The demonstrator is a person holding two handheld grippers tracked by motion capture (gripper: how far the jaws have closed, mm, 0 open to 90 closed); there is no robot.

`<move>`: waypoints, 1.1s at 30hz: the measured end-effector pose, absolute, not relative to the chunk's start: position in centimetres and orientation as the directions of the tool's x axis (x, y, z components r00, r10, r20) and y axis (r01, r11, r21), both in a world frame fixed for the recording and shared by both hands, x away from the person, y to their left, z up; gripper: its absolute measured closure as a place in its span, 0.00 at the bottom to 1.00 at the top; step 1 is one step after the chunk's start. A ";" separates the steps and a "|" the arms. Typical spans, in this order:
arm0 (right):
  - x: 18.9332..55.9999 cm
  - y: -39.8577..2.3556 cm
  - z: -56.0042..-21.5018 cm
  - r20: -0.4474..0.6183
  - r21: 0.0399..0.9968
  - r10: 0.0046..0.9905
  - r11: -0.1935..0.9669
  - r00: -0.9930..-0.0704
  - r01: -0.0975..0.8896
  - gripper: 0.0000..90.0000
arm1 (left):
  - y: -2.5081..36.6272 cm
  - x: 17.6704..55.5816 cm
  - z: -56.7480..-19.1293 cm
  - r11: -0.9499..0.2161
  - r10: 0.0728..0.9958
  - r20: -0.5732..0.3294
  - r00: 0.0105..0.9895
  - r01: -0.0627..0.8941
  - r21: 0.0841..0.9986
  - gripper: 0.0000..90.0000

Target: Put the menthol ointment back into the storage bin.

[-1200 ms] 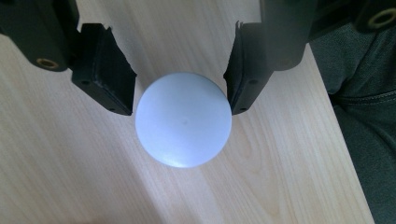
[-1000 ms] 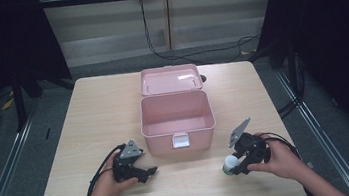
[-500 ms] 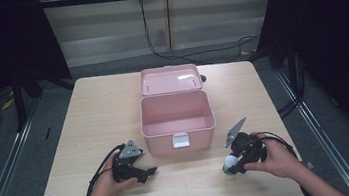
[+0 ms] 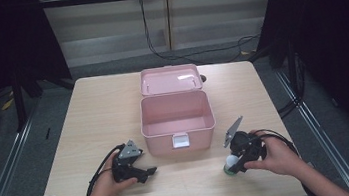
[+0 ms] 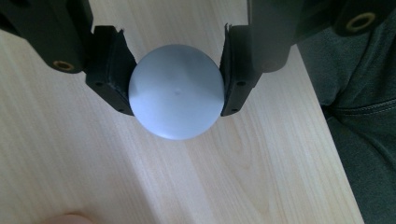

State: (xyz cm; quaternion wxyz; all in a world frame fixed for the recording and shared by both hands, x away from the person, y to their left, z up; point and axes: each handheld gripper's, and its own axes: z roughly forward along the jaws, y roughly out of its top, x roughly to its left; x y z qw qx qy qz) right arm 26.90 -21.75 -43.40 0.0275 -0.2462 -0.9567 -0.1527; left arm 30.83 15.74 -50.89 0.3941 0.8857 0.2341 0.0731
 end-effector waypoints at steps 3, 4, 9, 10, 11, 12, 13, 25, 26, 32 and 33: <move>27.1 -21.9 -42.7 0.125 0.279 0.463 0.833 -0.878 0.479 0.56 | 15.8 30.8 -50.9 -0.577 0.475 -0.058 0.878 0.360 0.733 0.17; 27.2 -21.9 -42.5 0.128 0.278 0.472 0.827 -0.872 0.489 0.56 | 15.8 30.8 -50.9 -0.573 0.478 -0.060 0.876 0.363 0.734 0.17; 27.6 -22.1 -41.3 0.130 0.277 0.481 0.822 -0.867 0.497 0.56 | 15.8 30.8 -50.9 -0.573 0.478 -0.060 0.876 0.363 0.735 0.17; 27.8 -22.2 -41.1 0.129 0.276 0.477 0.824 -0.869 0.494 0.56 | 15.8 30.8 -50.9 -0.574 0.477 -0.059 0.877 0.362 0.734 0.17; 27.8 -22.2 -40.9 0.132 0.269 0.481 0.824 -0.867 0.498 0.56 | 15.8 30.8 -50.9 -0.572 0.478 -0.060 0.877 0.362 0.736 0.17; 27.9 -22.1 -40.6 0.128 0.266 0.484 0.824 -0.865 0.501 0.56 | 15.8 30.8 -50.9 -0.569 0.476 -0.064 0.877 0.363 0.738 0.17; 28.1 -22.1 -40.3 0.125 0.267 0.481 0.826 -0.868 0.497 0.56 | 15.8 30.8 -50.9 -0.571 0.475 -0.064 0.877 0.363 0.736 0.17; 29.3 -22.3 -37.3 0.111 0.256 0.488 0.828 -0.866 0.499 0.56 | 15.9 30.9 -50.9 -0.575 0.472 -0.062 0.879 0.361 0.734 0.17; 29.4 -22.3 -37.0 0.111 0.258 0.491 0.826 -0.864 0.502 0.56 | 15.9 30.9 -50.9 -0.576 0.472 -0.062 0.880 0.360 0.734 0.17; 30.2 -22.2 -35.6 0.095 0.245 0.499 0.827 -0.861 0.507 0.56 | 15.8 30.8 -50.9 -0.570 0.476 -0.066 0.877 0.365 0.736 0.17; 30.3 -22.2 -35.3 0.096 0.242 0.500 0.827 -0.861 0.507 0.56 | 15.8 30.8 -50.9 -0.571 0.475 -0.063 0.878 0.362 0.737 0.17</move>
